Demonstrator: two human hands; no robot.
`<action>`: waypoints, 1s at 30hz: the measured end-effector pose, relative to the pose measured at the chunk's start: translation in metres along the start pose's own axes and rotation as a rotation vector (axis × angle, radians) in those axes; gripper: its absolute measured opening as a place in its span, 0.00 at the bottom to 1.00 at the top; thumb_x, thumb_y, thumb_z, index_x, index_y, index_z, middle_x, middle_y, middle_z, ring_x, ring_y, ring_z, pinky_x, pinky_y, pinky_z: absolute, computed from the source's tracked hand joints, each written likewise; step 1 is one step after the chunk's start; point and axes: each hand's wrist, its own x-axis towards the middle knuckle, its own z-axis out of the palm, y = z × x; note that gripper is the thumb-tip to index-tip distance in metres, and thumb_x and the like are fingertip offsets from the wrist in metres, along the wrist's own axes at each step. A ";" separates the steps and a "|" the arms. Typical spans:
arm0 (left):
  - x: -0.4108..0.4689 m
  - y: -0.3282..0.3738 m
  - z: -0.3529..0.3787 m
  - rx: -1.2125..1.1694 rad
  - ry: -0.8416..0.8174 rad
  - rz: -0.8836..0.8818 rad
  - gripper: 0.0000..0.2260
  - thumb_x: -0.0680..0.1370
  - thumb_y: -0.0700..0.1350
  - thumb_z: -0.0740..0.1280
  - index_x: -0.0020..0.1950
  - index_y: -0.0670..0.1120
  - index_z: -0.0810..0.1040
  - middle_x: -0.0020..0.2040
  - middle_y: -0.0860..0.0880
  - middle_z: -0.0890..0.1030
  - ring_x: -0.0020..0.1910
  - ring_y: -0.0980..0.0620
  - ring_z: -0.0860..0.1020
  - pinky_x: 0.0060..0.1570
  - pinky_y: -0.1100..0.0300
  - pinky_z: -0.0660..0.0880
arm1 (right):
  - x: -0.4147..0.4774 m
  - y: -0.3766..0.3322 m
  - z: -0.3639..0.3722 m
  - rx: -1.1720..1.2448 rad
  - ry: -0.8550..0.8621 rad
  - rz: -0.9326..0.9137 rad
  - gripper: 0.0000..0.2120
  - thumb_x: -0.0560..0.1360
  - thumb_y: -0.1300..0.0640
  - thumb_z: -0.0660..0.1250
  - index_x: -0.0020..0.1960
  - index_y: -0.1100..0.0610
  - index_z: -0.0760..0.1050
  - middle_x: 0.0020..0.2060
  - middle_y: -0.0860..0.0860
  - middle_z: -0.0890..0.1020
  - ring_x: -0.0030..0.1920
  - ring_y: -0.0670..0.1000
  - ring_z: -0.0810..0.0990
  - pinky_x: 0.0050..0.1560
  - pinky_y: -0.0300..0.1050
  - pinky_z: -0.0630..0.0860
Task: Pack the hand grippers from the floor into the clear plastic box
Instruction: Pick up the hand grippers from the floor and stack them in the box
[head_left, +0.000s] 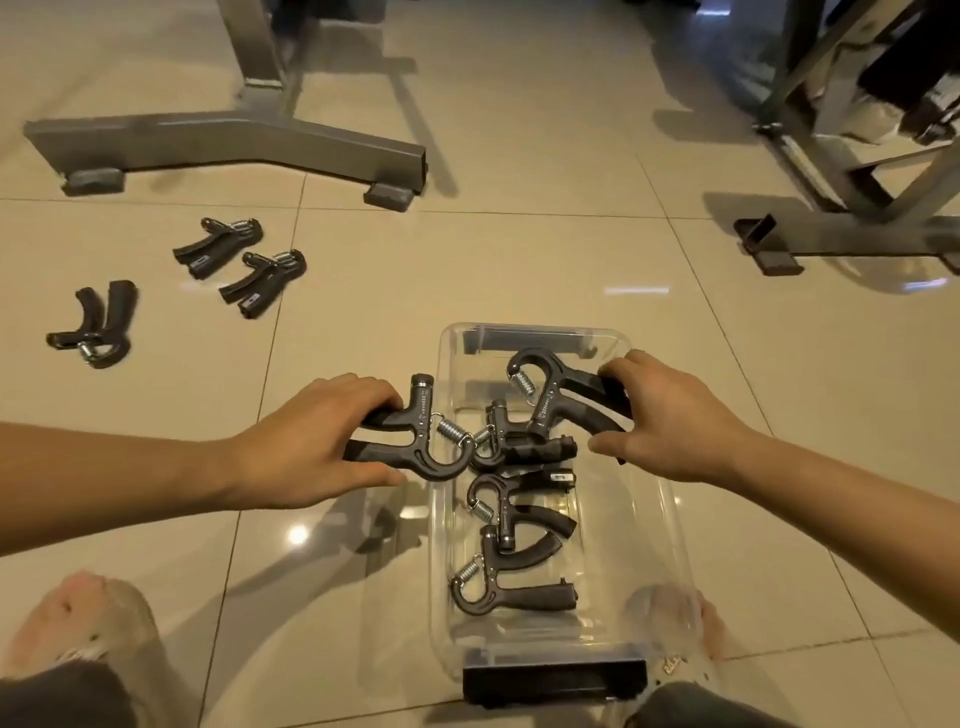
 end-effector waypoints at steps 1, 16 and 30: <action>-0.001 -0.001 0.005 -0.049 0.015 -0.026 0.23 0.70 0.64 0.74 0.58 0.56 0.73 0.48 0.61 0.76 0.49 0.61 0.74 0.51 0.57 0.74 | -0.002 0.002 0.005 -0.036 -0.020 -0.020 0.30 0.70 0.41 0.75 0.66 0.51 0.71 0.55 0.48 0.74 0.49 0.51 0.77 0.50 0.47 0.78; -0.015 0.011 0.017 -0.226 0.072 -0.158 0.24 0.67 0.58 0.80 0.58 0.56 0.75 0.50 0.61 0.77 0.52 0.60 0.75 0.55 0.55 0.75 | 0.020 -0.011 0.079 -0.313 -0.305 -0.333 0.24 0.71 0.46 0.73 0.62 0.53 0.70 0.54 0.50 0.73 0.47 0.52 0.75 0.46 0.48 0.78; 0.003 0.021 0.026 -0.235 0.073 -0.174 0.24 0.66 0.58 0.80 0.57 0.55 0.75 0.49 0.61 0.77 0.51 0.59 0.75 0.54 0.54 0.75 | 0.035 -0.008 0.128 -0.413 -0.282 -0.321 0.33 0.70 0.47 0.75 0.69 0.55 0.66 0.63 0.53 0.73 0.62 0.57 0.73 0.60 0.53 0.73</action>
